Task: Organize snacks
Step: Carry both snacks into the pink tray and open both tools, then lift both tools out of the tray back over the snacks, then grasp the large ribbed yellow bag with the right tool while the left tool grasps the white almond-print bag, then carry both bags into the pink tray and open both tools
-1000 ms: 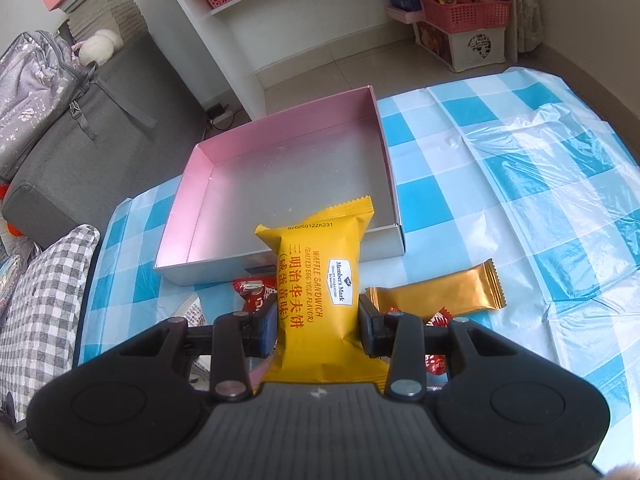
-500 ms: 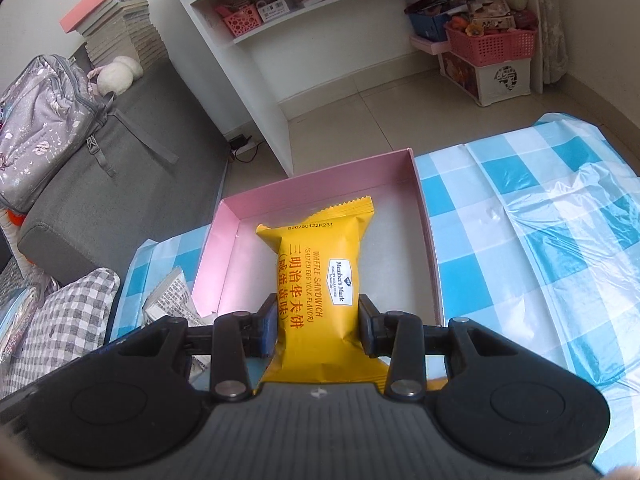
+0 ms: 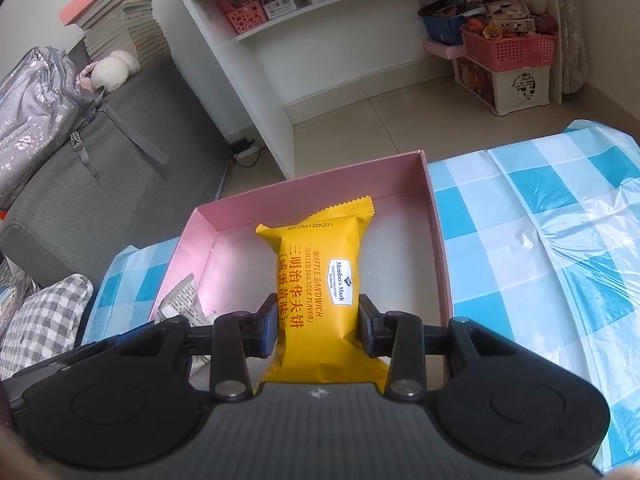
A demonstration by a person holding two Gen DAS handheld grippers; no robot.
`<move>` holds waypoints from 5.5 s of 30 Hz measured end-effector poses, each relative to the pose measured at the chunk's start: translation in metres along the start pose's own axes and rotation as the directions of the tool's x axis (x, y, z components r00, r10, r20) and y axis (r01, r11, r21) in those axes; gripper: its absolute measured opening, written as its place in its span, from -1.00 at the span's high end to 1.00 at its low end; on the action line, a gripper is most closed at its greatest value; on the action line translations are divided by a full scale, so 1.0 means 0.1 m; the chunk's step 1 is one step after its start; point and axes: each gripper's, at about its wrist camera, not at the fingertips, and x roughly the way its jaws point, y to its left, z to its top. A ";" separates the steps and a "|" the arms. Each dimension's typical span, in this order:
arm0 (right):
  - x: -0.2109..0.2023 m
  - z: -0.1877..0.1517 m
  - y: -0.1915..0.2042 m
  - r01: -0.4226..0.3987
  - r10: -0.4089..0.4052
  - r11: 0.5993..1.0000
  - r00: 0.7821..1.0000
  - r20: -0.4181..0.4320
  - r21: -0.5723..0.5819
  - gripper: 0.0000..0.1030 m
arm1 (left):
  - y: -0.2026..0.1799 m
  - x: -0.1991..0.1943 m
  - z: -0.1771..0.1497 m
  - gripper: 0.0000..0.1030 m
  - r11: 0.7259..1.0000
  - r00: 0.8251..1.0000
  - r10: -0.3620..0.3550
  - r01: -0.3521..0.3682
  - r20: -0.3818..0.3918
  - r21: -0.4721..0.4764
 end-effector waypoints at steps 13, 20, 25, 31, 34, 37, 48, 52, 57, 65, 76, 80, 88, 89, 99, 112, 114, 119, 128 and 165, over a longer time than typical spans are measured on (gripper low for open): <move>0.02 -0.08 -0.01 0.074 -0.083 0.994 0.990 -0.111 -0.082 0.31 | -0.08 -0.17 -0.07 0.63 1.000 0.982 0.002 0.001 -0.188 0.014; -0.04 -0.07 -0.01 0.045 -0.055 0.994 0.993 -0.102 -0.103 0.28 | -0.05 -0.23 -0.10 0.57 1.000 0.976 -0.027 0.026 -0.216 -0.010; -0.18 -0.02 -0.03 0.011 -0.017 0.997 0.998 -0.066 -0.082 -0.04 | -0.02 -0.27 -0.14 0.22 0.999 0.988 -0.031 0.026 -0.149 -0.033; -0.36 -0.01 -0.03 0.023 -0.028 0.996 0.998 -0.051 -0.092 -0.37 | -0.10 -0.46 -0.14 -0.31 1.000 0.993 -0.025 0.023 -0.115 -0.018; -0.45 -0.02 -0.04 0.043 -0.048 0.995 0.998 -0.048 -0.094 -0.46 | -0.12 -0.56 -0.16 -0.40 1.000 0.993 -0.027 0.026 -0.114 -0.007; -0.55 -0.05 -0.07 0.058 -0.062 0.995 0.997 -0.052 -0.084 -0.51 | -0.13 -0.68 -0.22 -0.48 1.000 0.993 -0.019 0.021 -0.115 0.011; -0.88 -0.31 -0.09 0.042 -0.050 0.995 0.995 -0.086 -0.088 -0.74 | -0.06 -1.14 -0.55 -0.72 0.998 0.988 0.005 0.005 -0.156 0.064; -0.97 -0.42 -0.10 0.029 -0.038 0.995 0.995 -0.096 -0.098 -0.80 | 0.00 -1.28 -0.67 -0.78 0.998 0.987 0.007 0.003 -0.162 0.065; -1.05 -0.58 -0.12 0.003 -0.014 0.995 0.995 -0.101 -0.101 -0.90 | 0.06 -1.40 -0.85 -0.85 0.998 0.987 -0.006 0.016 -0.160 0.067; -1.07 -0.88 -0.16 -0.050 0.026 0.987 0.987 -0.156 -0.150 -0.91 | 0.12 -1.51 -1.13 -0.85 0.991 0.986 -0.024 0.045 -0.164 0.125; -1.08 -1.27 -0.16 -0.073 0.026 0.972 0.978 -0.206 -0.225 -0.91 | 0.22 -1.60 -1.50 -0.85 0.981 0.983 -0.075 0.103 -0.167 0.162; -1.06 -1.41 -0.16 -0.104 0.052 0.962 0.978 -0.203 -0.252 -0.91 | 0.27 -1.59 -1.63 -0.85 0.977 0.984 -0.110 0.133 -0.139 0.170; -1.03 -1.77 0.04 -0.182 0.101 0.868 0.976 -0.195 -0.461 -0.88 | 0.27 -1.51 -1.83 -0.82 0.960 0.979 -0.172 0.191 -0.110 0.203; -1.02 -1.81 0.07 -0.196 0.107 0.857 0.972 -0.208 -0.476 -0.85 | 0.27 -1.51 -1.84 -0.81 0.959 0.978 -0.178 0.197 -0.110 0.205; -0.94 -1.91 0.22 -0.220 0.122 0.817 0.969 -0.213 -0.532 -0.67 | 0.26 -1.45 -1.86 -0.63 0.955 0.975 -0.186 0.209 -0.125 0.209; -0.83 -1.91 0.34 -0.207 0.108 0.799 0.973 -0.204 -0.565 0.05 | 0.31 -1.42 -1.85 -0.16 0.962 0.973 -0.184 0.207 -0.137 0.179; -0.83 -1.91 0.35 -0.203 0.105 0.796 0.974 -0.201 -0.570 0.18 | 0.30 -1.43 -1.85 -0.14 0.960 0.973 -0.185 0.210 -0.140 0.184; -0.84 -1.90 0.37 -0.204 0.102 0.788 0.974 -0.204 -0.581 0.25 | 0.27 -1.45 -1.82 -0.06 0.957 0.970 -0.193 0.220 -0.149 0.191; -0.94 -1.85 0.40 -0.208 0.109 0.780 0.974 -0.199 -0.590 0.27 | 0.22 -1.59 -1.77 0.03 0.948 0.970 -0.198 0.226 -0.138 0.224; -0.99 -0.69 0.27 -0.033 0.046 0.928 0.999 0.025 -0.372 0.28 | 0.15 -1.45 -0.79 0.05 0.988 0.989 -0.148 0.147 0.011 0.034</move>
